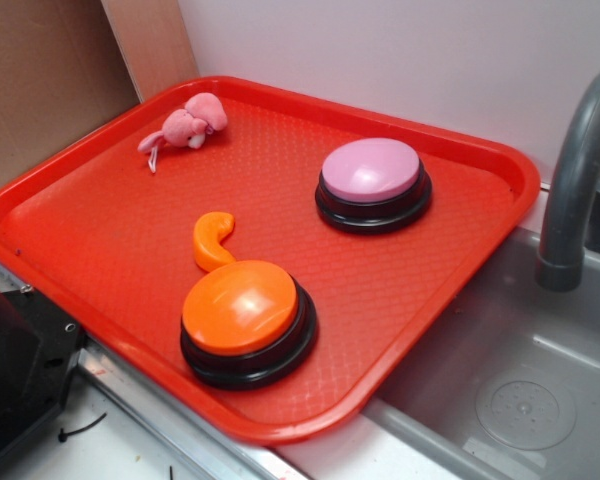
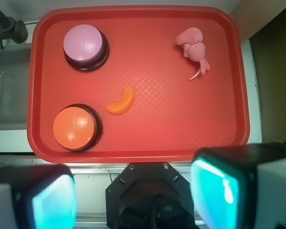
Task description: Push the pink button.
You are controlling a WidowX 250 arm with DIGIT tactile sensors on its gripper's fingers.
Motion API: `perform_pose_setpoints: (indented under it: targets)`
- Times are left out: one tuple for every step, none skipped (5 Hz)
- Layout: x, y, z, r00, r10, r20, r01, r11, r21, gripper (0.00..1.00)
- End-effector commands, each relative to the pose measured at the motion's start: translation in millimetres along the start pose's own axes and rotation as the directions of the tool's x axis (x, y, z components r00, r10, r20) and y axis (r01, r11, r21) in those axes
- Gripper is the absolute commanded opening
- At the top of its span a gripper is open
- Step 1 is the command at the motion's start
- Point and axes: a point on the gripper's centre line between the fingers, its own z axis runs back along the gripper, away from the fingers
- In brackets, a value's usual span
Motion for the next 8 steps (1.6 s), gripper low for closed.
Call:
perform_pose_setpoints:
  targets:
    - [0.0,0.0,0.0,1.0,0.0,0.0,0.0,1.0,0.0,1.0]
    - [45.2,-29.6,-40.4,0.994,-0.094,0.047,0.094,0.996,0.012,1.0]
    - [85.7,-37.8,-61.3,0.984,-0.157,0.08,0.16,0.987,-0.024,1.0]
    - [85.7,-37.8,-61.3,0.984,-0.157,0.08,0.16,0.987,-0.024,1.0]
    - [85.7,-37.8,-61.3,0.984,-0.157,0.08,0.16,0.987,-0.024,1.0]
    - [110.0,-52.5,-84.7,0.973,-0.208,0.097,0.211,0.977,-0.023,1.0]
    - [127.1,-65.8,-98.8,0.956,-0.247,0.157,0.255,0.966,-0.032,1.0]
    - [135.6,-76.7,-114.5,0.945,-0.291,0.148,0.298,0.954,-0.03,1.0]
